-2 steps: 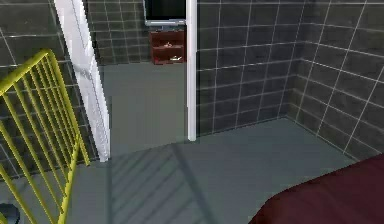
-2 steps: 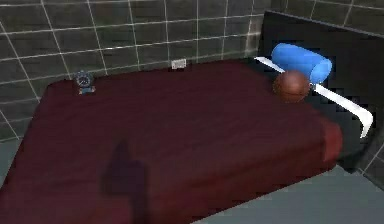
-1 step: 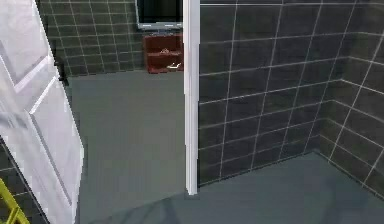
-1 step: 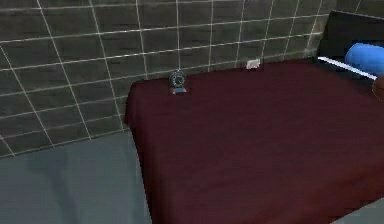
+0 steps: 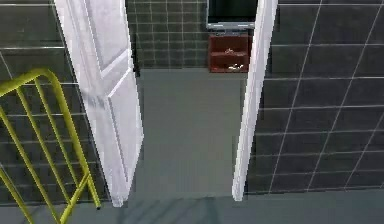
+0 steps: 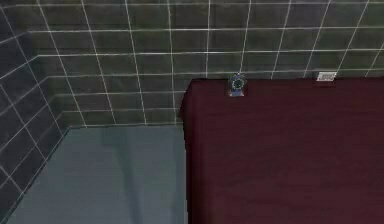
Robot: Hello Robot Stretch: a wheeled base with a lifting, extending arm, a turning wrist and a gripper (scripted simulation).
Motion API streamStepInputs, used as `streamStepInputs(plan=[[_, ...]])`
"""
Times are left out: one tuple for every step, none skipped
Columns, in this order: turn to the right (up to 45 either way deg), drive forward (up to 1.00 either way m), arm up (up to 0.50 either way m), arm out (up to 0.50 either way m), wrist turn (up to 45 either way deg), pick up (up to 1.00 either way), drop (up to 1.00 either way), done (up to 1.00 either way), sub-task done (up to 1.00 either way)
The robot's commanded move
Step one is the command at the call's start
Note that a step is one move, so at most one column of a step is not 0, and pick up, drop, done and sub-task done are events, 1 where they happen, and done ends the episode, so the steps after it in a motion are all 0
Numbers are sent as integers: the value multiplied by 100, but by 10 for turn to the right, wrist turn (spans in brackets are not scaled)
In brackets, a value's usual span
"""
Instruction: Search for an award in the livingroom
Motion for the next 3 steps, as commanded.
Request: streamStepInputs(plan=[[0, 100, 0, 0, 0, 0, 0, 0, 0], [-60, 0, 0, 0, 0, 0, 0, 0, 0], [0, 45, 0, 0, 0, 0, 0, 0, 0]])
